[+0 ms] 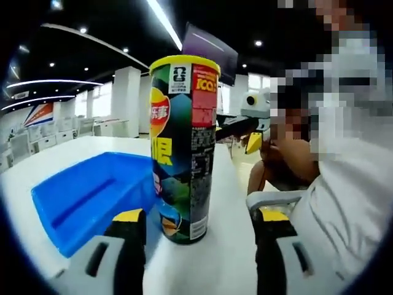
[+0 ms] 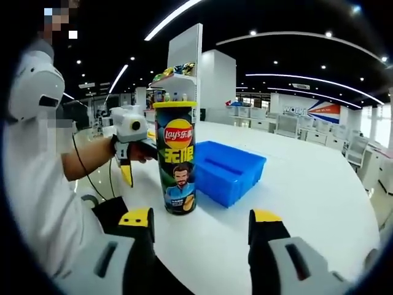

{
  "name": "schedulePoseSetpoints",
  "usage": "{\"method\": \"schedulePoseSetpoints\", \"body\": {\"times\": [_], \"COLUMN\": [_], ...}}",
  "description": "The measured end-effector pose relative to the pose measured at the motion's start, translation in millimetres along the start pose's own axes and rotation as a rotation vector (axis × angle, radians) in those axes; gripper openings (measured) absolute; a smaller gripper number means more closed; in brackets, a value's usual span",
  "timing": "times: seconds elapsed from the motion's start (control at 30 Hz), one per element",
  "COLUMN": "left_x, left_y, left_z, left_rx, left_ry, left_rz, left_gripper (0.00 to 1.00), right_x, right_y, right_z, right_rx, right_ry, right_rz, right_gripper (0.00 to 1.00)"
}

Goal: Open the lid of the chip container on the table, take out the chips, place them into the box in front of the container, and close the lid

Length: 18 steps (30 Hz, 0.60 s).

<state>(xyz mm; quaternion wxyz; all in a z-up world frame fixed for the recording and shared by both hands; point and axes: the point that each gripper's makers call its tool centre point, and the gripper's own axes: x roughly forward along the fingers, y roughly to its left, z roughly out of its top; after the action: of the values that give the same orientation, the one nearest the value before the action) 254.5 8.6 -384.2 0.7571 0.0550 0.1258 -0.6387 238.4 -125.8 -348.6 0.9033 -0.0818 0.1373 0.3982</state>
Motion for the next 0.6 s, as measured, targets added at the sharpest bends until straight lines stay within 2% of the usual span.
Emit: {"method": "schedulePoseSetpoints", "body": {"times": [0.17,0.3,0.43,0.6], "left_x": [10.6,15.9,22.8,28.9], "left_y": [2.1,0.5,7.3,14.1], "left_z": [-6.8,-1.4,-1.0,-2.1], "left_rx": [-0.013,-0.026,-0.004,-0.027], "left_ry": [0.024,-0.017,-0.023,-0.04], "left_rz": [-0.014,-0.037,-0.021,-0.032], "left_gripper": [0.68,0.67,0.64,0.62], "right_x": [1.5,2.6,3.4,8.1], "right_y": [1.9,3.0,5.3,3.2], "right_z": [-3.2,-5.4,-4.9,-5.1], "right_rx": [-0.003,0.005,-0.001,0.008], "right_ry": [0.015,0.02,0.023,0.036], "right_rz": [-0.002,-0.001,0.005,-0.001], "right_gripper": [0.6,0.6,0.6,0.57]}}
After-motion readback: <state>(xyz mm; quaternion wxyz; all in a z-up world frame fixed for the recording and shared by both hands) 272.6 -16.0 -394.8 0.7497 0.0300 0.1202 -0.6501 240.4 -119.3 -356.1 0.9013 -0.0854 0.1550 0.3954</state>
